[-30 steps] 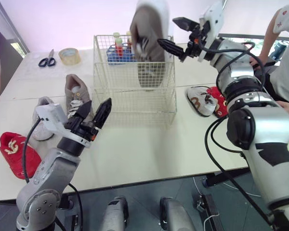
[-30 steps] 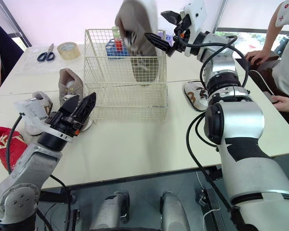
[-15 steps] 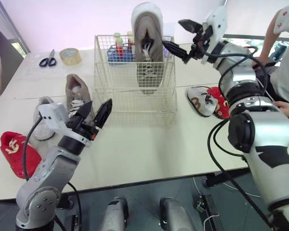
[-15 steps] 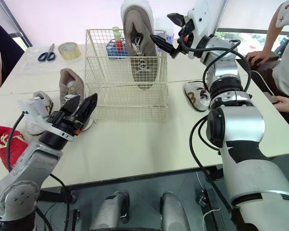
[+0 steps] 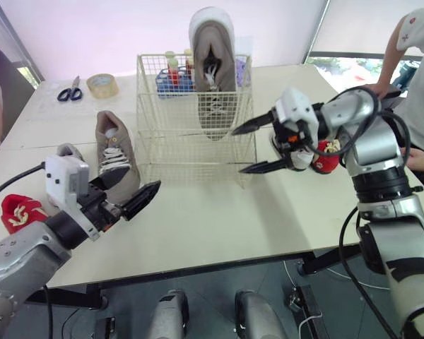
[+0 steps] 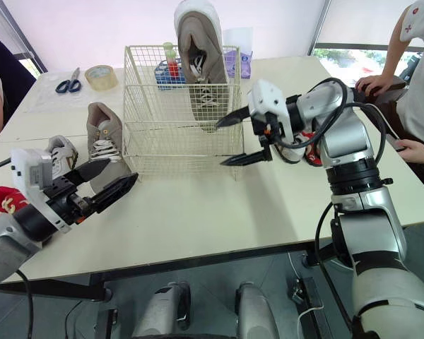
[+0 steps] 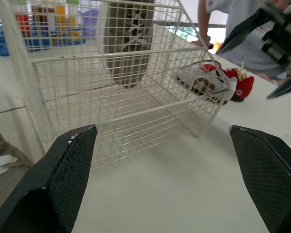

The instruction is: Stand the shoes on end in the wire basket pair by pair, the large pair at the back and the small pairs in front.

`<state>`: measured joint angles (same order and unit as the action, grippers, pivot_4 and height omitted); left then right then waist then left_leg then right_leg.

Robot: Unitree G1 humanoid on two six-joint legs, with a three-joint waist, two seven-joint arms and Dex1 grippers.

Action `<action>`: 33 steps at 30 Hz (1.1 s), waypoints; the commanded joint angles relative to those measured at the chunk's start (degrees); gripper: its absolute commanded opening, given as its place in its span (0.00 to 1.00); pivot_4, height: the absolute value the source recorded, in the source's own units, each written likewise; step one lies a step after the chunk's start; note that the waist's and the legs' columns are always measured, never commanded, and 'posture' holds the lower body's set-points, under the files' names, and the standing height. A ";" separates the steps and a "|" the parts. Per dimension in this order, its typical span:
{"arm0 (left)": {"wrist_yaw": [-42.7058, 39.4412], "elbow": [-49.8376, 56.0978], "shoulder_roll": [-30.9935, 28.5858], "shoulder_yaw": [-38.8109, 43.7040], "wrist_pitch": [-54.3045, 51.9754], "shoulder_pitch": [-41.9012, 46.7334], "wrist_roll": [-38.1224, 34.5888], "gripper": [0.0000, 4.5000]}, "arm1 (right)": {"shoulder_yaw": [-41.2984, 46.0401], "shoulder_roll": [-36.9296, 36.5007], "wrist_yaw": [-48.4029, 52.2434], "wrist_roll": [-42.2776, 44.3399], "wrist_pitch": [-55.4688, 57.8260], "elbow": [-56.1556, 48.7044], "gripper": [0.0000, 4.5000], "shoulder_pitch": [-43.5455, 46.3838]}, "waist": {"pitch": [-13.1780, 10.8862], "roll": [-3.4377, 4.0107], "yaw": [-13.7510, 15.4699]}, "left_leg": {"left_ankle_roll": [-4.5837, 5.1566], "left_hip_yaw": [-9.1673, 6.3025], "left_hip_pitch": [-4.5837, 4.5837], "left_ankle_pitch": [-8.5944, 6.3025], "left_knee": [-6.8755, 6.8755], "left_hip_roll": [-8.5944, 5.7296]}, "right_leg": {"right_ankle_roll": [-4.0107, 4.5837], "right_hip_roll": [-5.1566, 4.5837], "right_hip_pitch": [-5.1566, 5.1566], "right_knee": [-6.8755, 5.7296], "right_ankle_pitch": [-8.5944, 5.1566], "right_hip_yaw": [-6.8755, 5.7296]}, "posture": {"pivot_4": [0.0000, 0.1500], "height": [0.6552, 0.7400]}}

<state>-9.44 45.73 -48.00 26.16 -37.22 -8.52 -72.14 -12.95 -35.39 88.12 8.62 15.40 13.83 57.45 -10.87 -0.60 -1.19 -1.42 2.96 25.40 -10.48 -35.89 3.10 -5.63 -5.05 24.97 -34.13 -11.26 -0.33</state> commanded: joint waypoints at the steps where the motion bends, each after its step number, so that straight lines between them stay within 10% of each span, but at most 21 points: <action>1: 0.30 1.43 1.58 -0.50 0.98 -0.06 0.55 1.00 | -2.31 0.05 -3.08 -3.70 -1.82 0.60 0.99 0.14 | 0.00 0.00 -0.01 | 0.00 0.01 0.00 0.00 -0.02 0.00 | 0.00 0.00 0.04 0.04 0.00 0.00 | 1.00 1.00; 9: 2.74 1.65 5.93 -4.15 1.61 1.45 3.07 1.00 | -7.16 2.63 -8.68 -10.29 -5.45 4.58 0.94 1.76 | 0.00 -0.02 0.06 | 0.00 0.21 0.04 0.00 -0.01 0.01 | 0.13 -0.08 0.29 -0.07 0.09 0.01 | 1.00 1.00; 18: 2.65 1.27 8.05 -5.71 1.38 2.21 5.26 1.00 | -8.92 1.90 -8.28 -12.89 -10.10 5.53 0.05 1.60 | 0.02 -0.04 0.27 | -0.09 0.18 0.06 -0.06 0.02 -0.03 | 0.15 -0.06 0.26 -0.11 0.10 0.01 | 1.00 1.00; 33: 1.59 -0.19 9.69 -7.28 1.40 2.86 7.03 1.00 | -7.80 -1.78 -3.58 -9.75 -9.32 -0.24 0.05 -2.39 | 0.02 -0.05 0.47 | -0.09 0.02 0.07 -0.08 0.01 -0.06 | 0.14 -0.01 0.20 -0.17 0.10 0.01 | 1.00 1.00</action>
<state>-7.36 44.97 -38.27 18.78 -36.80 -6.27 -65.54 -21.32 -36.33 82.51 -2.26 5.95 16.27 55.70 -10.85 -0.64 -0.72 -1.51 2.97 25.47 -10.56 -35.89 3.04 -5.49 -5.06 25.17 -34.30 -11.16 -0.32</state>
